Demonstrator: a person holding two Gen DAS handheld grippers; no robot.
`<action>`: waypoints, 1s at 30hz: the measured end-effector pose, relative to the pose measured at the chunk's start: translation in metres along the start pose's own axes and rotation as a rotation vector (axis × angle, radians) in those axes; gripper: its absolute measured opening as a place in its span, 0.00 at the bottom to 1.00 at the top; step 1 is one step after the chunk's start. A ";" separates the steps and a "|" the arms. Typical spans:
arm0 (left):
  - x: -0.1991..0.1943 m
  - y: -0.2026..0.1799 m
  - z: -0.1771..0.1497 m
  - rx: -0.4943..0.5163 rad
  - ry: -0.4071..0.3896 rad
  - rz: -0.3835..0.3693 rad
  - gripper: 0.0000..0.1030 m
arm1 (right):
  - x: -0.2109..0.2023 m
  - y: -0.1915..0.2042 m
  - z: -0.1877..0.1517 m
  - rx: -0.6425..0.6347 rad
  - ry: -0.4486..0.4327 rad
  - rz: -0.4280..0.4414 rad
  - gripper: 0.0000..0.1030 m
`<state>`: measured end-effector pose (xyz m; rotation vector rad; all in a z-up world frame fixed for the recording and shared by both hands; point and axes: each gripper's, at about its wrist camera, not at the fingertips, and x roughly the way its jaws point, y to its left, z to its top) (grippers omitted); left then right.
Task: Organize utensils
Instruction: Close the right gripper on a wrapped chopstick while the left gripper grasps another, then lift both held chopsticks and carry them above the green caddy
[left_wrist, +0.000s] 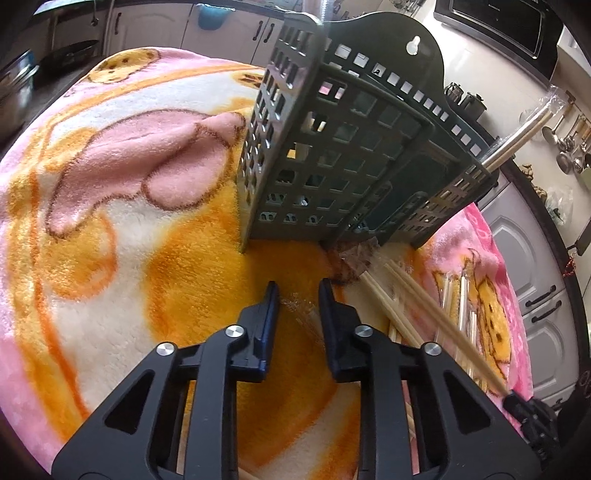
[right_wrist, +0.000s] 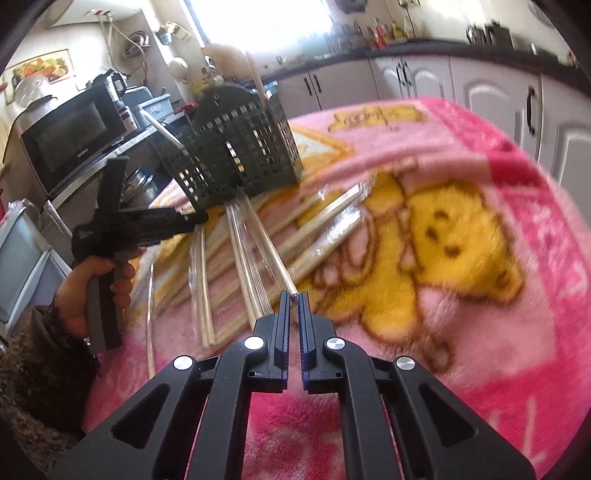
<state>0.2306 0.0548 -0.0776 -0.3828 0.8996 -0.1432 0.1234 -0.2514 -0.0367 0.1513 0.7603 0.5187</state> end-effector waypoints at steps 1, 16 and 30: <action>0.000 0.001 0.000 -0.002 -0.001 -0.004 0.13 | -0.002 0.001 0.003 -0.004 -0.009 0.001 0.04; -0.054 -0.012 0.016 0.010 -0.110 -0.161 0.02 | -0.046 0.038 0.075 -0.166 -0.224 0.034 0.02; -0.134 -0.074 0.056 0.141 -0.289 -0.310 0.02 | -0.069 0.078 0.134 -0.285 -0.349 0.070 0.01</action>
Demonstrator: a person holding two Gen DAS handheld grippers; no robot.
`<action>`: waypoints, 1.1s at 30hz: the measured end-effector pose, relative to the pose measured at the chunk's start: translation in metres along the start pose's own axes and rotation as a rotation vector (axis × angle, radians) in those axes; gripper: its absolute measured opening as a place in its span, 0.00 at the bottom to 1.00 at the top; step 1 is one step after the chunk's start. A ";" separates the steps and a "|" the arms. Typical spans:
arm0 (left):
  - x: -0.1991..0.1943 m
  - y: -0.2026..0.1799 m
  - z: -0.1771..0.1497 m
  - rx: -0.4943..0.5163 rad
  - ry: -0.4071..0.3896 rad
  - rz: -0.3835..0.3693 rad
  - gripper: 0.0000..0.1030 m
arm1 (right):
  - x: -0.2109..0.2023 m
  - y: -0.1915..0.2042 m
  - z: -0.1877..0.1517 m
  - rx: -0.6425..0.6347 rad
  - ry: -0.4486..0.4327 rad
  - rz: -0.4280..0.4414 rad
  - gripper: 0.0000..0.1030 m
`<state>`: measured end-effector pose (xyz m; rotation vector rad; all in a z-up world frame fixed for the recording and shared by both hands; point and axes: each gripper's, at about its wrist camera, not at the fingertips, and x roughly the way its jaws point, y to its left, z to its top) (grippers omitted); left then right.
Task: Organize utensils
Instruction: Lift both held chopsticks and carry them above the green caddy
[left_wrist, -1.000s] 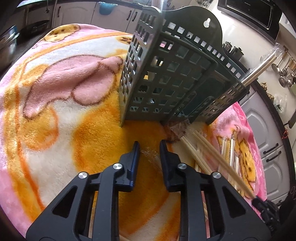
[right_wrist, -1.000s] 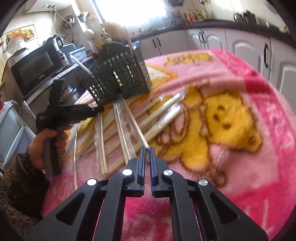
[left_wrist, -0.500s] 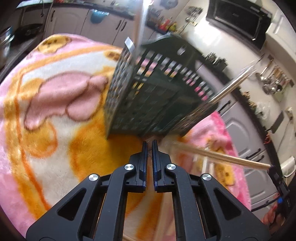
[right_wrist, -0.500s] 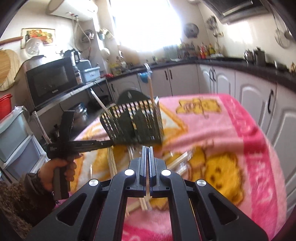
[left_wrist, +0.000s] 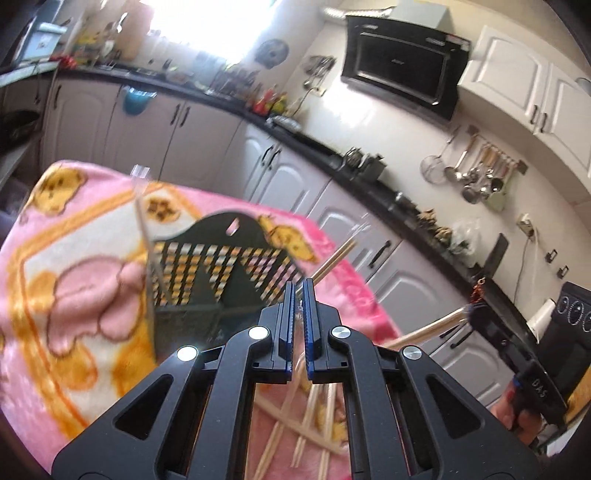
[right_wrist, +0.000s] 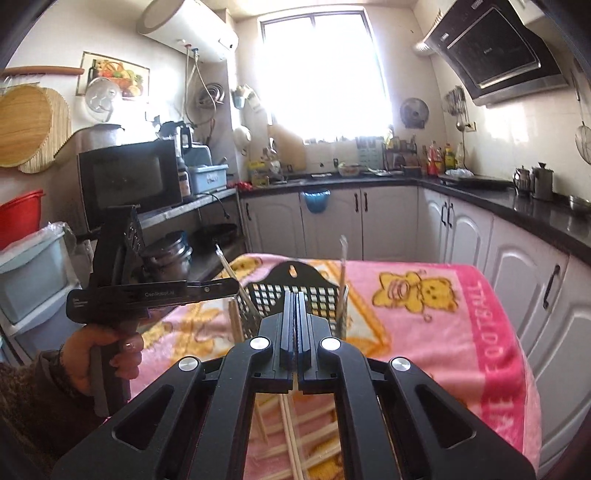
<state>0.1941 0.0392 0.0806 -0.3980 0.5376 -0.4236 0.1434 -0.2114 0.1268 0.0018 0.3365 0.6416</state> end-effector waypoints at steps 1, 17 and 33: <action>-0.002 -0.004 0.003 0.010 -0.007 -0.005 0.02 | 0.000 0.002 0.004 -0.009 -0.006 -0.001 0.01; -0.034 -0.044 0.073 0.102 -0.167 -0.032 0.02 | 0.005 0.008 0.070 -0.042 -0.117 0.039 0.01; -0.029 -0.052 0.129 0.141 -0.246 0.001 0.02 | 0.037 0.002 0.130 -0.033 -0.164 0.051 0.01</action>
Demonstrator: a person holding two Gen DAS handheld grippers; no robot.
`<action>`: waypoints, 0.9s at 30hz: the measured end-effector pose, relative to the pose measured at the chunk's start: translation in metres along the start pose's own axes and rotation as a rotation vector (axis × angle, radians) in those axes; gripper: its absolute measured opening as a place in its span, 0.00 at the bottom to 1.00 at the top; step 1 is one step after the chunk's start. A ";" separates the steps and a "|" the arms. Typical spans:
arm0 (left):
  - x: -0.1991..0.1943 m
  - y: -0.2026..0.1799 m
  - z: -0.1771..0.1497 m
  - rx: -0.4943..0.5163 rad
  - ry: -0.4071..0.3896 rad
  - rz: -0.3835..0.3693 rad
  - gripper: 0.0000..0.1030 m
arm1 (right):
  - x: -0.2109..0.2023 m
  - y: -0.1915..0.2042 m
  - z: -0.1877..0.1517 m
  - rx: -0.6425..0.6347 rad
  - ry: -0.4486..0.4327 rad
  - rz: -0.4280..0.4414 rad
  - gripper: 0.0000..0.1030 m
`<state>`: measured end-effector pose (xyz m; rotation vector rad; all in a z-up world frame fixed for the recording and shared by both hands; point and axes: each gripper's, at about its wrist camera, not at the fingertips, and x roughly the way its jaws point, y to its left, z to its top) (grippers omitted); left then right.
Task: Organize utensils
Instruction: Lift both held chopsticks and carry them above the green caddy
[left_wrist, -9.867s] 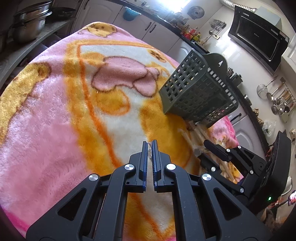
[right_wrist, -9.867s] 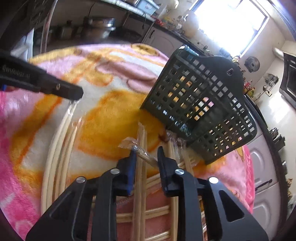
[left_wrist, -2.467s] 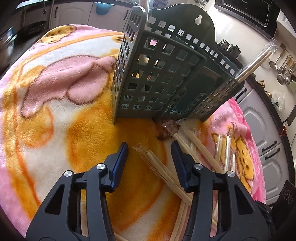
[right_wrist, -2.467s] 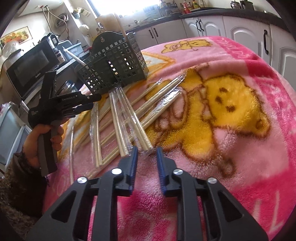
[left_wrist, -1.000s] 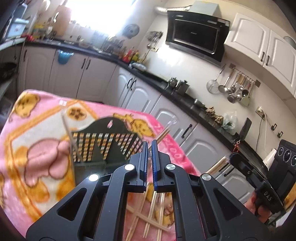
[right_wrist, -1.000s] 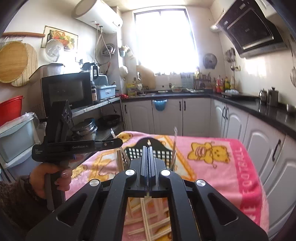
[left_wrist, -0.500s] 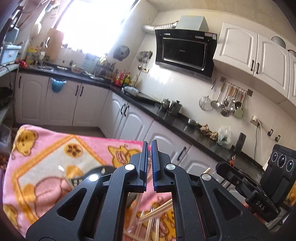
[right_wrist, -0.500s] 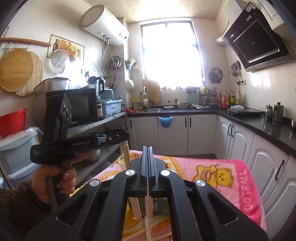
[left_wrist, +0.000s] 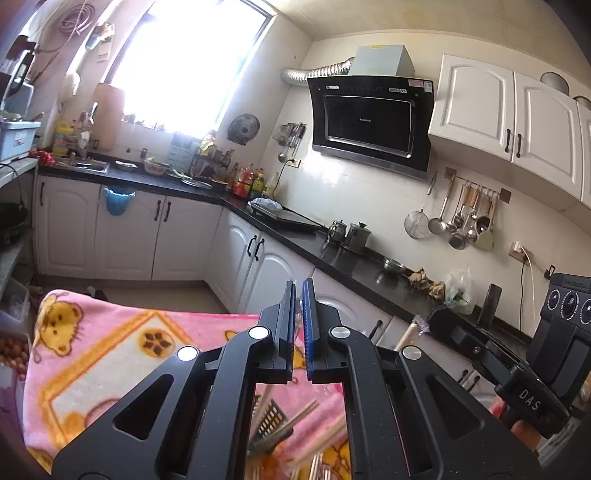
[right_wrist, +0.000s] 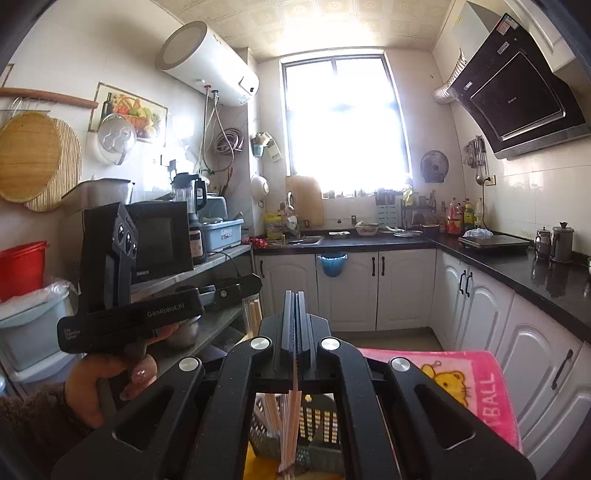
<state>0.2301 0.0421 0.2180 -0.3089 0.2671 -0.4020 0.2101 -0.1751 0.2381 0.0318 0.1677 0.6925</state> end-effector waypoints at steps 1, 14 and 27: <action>0.002 0.000 0.001 0.002 -0.002 0.004 0.02 | 0.003 -0.001 0.002 0.002 0.001 0.001 0.01; 0.037 0.010 0.000 0.019 0.008 0.045 0.02 | 0.042 -0.022 0.006 0.012 0.008 -0.038 0.01; 0.068 0.027 -0.034 0.021 0.072 0.066 0.02 | 0.076 -0.041 -0.024 0.034 0.071 -0.069 0.01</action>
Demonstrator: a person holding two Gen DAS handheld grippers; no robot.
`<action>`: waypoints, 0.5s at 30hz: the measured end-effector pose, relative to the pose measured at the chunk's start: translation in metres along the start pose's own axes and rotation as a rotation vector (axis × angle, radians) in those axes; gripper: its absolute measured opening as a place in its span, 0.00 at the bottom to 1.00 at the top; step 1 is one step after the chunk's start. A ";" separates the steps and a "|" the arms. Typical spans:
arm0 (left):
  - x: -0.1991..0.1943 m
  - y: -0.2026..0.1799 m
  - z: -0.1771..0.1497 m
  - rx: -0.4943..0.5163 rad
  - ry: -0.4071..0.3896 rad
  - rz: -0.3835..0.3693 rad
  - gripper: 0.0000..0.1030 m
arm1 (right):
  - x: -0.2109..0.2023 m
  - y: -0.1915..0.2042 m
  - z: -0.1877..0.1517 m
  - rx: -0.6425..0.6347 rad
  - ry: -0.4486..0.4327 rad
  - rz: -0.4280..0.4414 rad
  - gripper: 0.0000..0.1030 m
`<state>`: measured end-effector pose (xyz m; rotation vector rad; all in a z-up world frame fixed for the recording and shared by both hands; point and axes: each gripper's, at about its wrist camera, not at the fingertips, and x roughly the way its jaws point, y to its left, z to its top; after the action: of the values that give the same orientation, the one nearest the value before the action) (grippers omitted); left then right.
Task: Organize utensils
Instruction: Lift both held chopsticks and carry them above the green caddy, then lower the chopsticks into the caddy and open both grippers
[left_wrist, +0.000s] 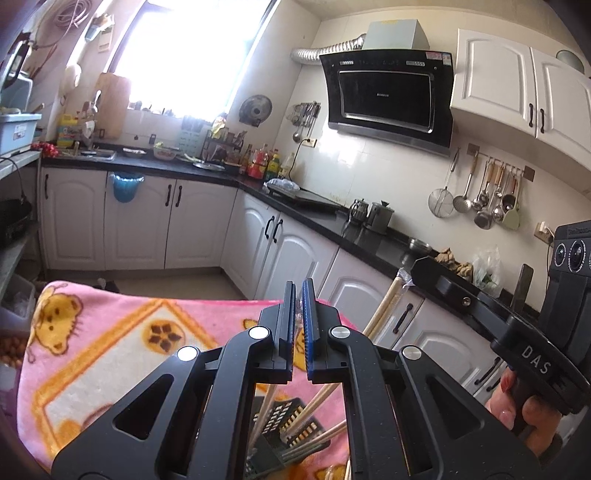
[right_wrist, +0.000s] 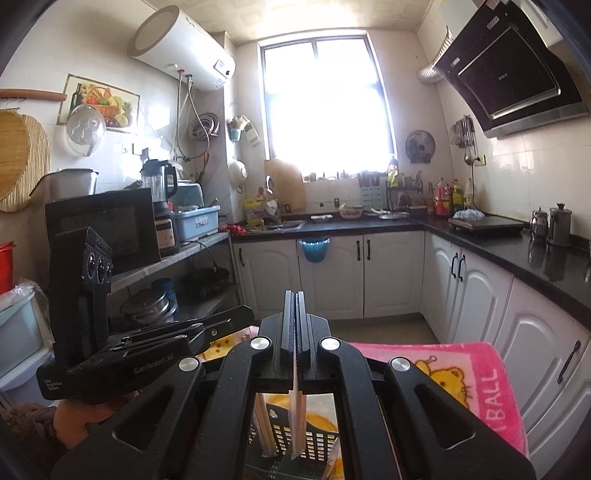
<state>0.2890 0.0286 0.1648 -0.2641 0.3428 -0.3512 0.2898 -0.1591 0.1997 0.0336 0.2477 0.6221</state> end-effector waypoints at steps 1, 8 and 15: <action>0.001 0.002 -0.002 -0.004 0.004 0.001 0.02 | 0.003 -0.001 -0.003 0.004 0.010 -0.003 0.01; 0.010 0.012 -0.018 -0.031 0.037 0.010 0.02 | 0.015 -0.003 -0.022 0.014 0.059 -0.020 0.01; 0.013 0.015 -0.035 -0.036 0.072 0.026 0.02 | 0.016 -0.005 -0.039 0.037 0.088 -0.024 0.01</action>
<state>0.2913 0.0303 0.1249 -0.2825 0.4232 -0.3297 0.2960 -0.1551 0.1576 0.0393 0.3440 0.5960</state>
